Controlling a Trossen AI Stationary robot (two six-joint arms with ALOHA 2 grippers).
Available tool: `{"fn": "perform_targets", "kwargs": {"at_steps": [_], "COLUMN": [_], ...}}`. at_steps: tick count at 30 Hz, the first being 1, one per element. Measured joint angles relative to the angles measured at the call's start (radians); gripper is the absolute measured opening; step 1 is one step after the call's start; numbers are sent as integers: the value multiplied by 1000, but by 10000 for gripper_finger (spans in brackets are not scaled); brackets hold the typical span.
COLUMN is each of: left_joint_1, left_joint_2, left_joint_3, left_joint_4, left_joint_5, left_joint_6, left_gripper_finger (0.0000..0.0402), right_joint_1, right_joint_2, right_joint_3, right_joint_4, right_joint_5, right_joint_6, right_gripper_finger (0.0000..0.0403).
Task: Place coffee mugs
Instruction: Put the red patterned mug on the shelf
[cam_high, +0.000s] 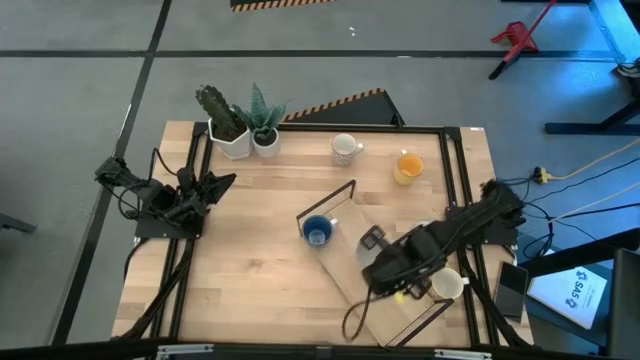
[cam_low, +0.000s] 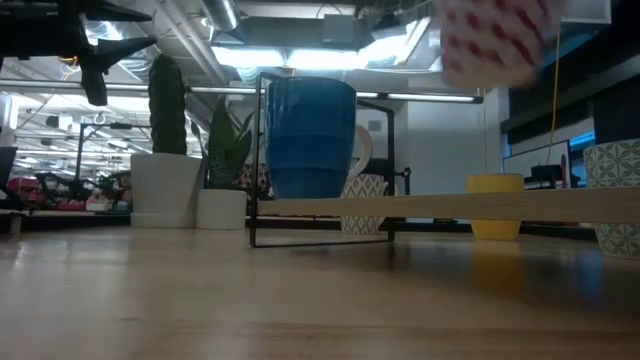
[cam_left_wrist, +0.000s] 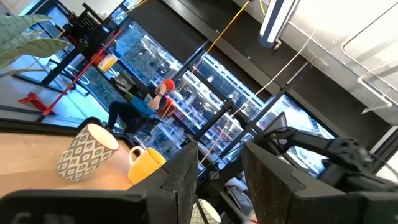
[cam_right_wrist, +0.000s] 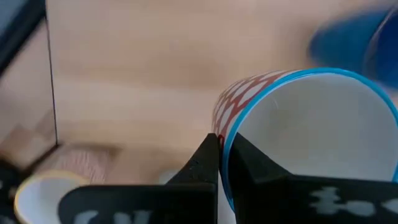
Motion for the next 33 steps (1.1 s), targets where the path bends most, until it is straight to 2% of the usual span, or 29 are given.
{"fn": "perform_targets", "kwargs": {"at_steps": [1, 4, 10, 17, 33], "left_joint_1": [0, 0, 0, 0, 0], "left_joint_2": [0, 0, 0, 0, 0], "left_joint_3": [0, 0, 0, 0, 0], "left_joint_4": [0, 0, -4, -20, -45], "left_joint_5": [0, -1, -20, -31, -27], "left_joint_6": [0, 0, 0, 0, 0], "left_gripper_finger": [121, 121, 121, 121, 121], "right_joint_1": [-5, -14, -10, -30, -30], "right_joint_2": [-38, -115, -74, -8, 36], "right_joint_3": [-75, -241, -287, -285, -284], "right_joint_4": [39, 298, 457, 458, 475], "right_joint_5": [-13, -49, -56, -86, -128], "right_joint_6": [12, 31, 22, -21, 1], "right_gripper_finger": [0, 0, 0, 0, 0]}}
